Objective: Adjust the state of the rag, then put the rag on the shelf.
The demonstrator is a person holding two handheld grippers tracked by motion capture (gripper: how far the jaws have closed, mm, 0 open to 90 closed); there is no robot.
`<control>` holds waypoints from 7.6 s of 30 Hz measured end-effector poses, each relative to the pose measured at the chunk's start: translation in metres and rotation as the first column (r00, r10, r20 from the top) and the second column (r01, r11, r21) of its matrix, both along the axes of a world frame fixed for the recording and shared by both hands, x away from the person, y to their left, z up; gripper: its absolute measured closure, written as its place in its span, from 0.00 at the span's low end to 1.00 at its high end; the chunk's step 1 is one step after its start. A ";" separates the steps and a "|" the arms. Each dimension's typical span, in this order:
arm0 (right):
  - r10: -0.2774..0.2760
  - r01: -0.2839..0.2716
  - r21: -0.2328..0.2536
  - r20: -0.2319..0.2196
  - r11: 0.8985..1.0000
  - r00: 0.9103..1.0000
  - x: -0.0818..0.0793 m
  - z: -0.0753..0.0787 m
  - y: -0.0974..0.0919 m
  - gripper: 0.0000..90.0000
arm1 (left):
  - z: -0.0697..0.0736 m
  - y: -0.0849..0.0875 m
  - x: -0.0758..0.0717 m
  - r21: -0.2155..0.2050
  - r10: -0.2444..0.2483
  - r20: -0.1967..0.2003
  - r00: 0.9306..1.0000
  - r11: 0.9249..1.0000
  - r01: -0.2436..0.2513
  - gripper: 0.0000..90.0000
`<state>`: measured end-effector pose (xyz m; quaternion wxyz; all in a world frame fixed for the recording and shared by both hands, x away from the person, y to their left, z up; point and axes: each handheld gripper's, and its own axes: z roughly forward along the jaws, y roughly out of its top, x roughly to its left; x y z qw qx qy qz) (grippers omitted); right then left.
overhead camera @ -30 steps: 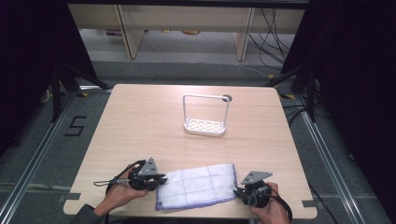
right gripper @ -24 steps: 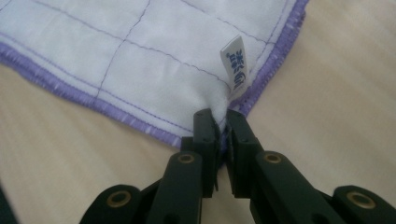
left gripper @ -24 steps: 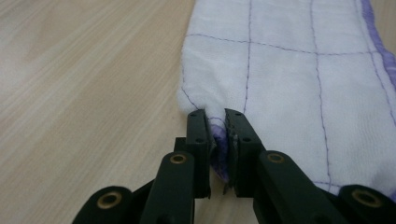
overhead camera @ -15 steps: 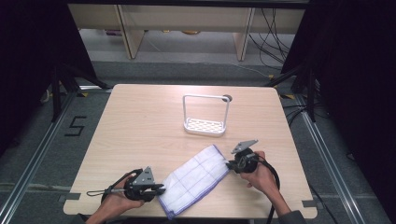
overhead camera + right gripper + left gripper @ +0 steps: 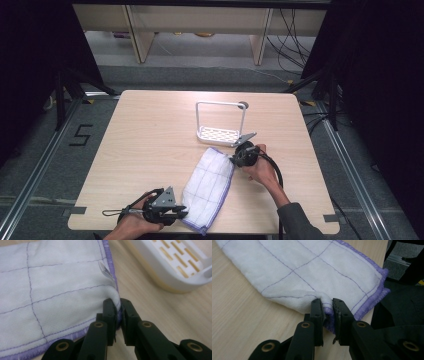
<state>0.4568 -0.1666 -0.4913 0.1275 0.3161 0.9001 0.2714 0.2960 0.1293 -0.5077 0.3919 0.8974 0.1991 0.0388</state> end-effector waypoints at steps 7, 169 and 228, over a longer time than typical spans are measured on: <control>-0.046 0.046 -0.019 0.030 0.999 0.998 0.007 0.003 0.005 0.72 | 0.003 -0.027 -0.006 -0.011 -0.073 -0.022 0.997 0.997 0.073 0.81; -0.045 -0.051 0.313 0.293 0.948 0.955 -0.050 0.204 -0.003 0.94 | 0.216 -0.027 0.147 -0.269 0.251 0.148 0.956 0.941 -0.205 0.94; -0.368 0.289 0.383 0.150 0.877 0.917 0.134 0.192 -0.001 0.92 | 0.208 -0.069 0.319 -0.266 0.472 0.125 0.873 0.863 -0.429 0.89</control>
